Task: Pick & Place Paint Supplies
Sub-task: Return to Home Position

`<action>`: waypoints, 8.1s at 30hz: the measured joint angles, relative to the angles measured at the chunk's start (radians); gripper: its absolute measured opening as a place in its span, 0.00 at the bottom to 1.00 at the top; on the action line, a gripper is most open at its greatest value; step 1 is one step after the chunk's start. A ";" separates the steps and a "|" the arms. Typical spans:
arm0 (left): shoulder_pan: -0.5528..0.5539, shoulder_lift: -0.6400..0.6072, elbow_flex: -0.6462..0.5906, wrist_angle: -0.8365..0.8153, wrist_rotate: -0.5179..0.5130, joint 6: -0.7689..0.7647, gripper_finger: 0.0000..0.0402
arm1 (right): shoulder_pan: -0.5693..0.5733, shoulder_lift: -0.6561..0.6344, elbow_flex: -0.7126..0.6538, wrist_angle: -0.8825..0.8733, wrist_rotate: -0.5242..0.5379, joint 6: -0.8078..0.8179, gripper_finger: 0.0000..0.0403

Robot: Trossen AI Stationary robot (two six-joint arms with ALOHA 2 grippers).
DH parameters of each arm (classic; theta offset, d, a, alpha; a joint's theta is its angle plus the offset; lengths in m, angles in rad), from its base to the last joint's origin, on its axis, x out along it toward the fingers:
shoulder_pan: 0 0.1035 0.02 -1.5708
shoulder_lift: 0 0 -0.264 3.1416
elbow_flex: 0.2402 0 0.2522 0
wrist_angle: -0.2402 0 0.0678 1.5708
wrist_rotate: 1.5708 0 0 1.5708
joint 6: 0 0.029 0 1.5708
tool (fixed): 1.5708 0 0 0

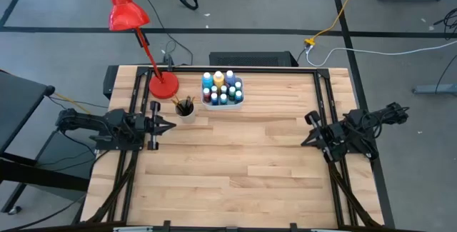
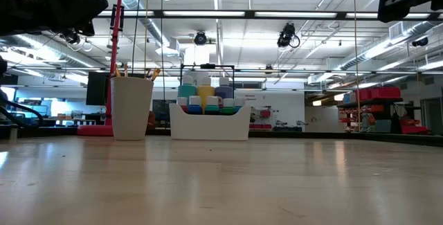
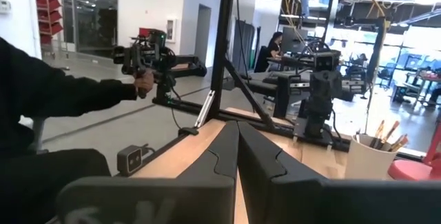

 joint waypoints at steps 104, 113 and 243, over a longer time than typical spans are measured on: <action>0.000 0.000 -0.001 -0.043 -0.009 -0.085 0.05 | -0.072 0.002 -0.149 0.003 0.085 0.076 0.04; 0.000 0.000 -0.001 -0.043 -0.009 -0.085 0.05 | -0.072 0.002 -0.149 0.003 0.085 0.076 0.04; 0.000 0.000 -0.001 -0.043 -0.008 -0.085 0.05 | -0.072 0.001 -0.149 0.003 0.085 0.076 0.04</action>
